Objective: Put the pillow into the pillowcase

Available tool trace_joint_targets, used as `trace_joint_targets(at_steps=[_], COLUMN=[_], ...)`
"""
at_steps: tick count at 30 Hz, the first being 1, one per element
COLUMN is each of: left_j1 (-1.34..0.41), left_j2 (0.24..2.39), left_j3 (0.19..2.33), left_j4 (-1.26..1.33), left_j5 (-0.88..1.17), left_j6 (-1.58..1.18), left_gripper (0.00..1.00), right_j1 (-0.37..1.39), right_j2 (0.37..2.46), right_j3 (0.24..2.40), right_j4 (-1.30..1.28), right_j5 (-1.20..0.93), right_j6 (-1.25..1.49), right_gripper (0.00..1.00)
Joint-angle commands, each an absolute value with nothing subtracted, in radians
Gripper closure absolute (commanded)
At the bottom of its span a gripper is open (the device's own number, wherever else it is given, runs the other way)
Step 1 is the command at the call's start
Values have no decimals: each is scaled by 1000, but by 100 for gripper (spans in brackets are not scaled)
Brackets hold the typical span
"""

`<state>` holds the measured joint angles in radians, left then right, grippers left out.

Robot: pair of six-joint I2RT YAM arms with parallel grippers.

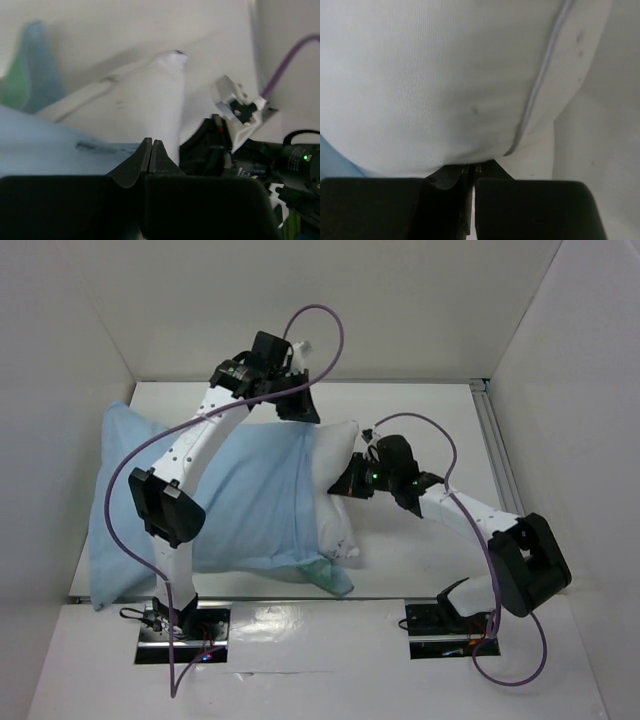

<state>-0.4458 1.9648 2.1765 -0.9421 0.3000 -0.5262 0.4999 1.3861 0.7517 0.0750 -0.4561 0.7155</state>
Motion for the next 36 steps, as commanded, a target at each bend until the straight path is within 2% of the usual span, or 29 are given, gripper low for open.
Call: trace_joint_targets(at_steps=[1,3,5,8,10,14,19,23,24,26,27,28,30,31,34,35,36], left_j1=[-578,-621,-647,-690,-712,-723,-723,-723,-723,-723,-723,-723,-703,-693,-629,-609,-563], left_j2=[1948,1948,1877,1824,1804,1773,1671,1638,1638,1638,1650,1651,1651,1632,1548,1507,1415], left_j3=[2236,2249,2198,2146,2132,2059,1826,1738,1738,1758,1781,1837,1890,1922,1895,1809,1754], left_j4=[-668,-509,-358,-184,-141,-106,-69,-92,-113,-165,-205,-254,-427,-487,-639,-640,-640], left_j5=[624,725,764,773,773,755,620,592,618,644,658,667,667,602,459,372,330], left_j6=[-610,-681,-742,-825,-865,-900,-931,-940,-922,-888,-862,-794,-708,-625,-529,-502,-502], left_gripper=[100,100,100,100,100,100,100,99,73,39,26,10,1,0,3,11,50], right_j1=[517,531,540,540,551,560,549,549,540,540,540,540,540,540,540,540,540], right_j2=[1342,1300,1269,1232,1267,1328,1307,1247,1211,1168,1145,1120,1046,1022,931,913,884], right_j3=[1004,1111,1124,984,825,643,638,670,679,680,680,680,695,704,747,758,781], right_j4=[29,-21,-21,52,182,353,301,192,146,97,66,36,-84,-131,-305,-343,-409], right_j5=[-424,-375,-342,-331,-366,-313,-203,-128,-114,-83,-83,-71,-55,-35,18,31,52], right_j6=[631,594,583,635,722,859,845,798,798,785,773,752,726,704,681,667,667], right_gripper=[100,100,100,100,100,100,100,100,100,93,76,65,43,33,27,25,25])
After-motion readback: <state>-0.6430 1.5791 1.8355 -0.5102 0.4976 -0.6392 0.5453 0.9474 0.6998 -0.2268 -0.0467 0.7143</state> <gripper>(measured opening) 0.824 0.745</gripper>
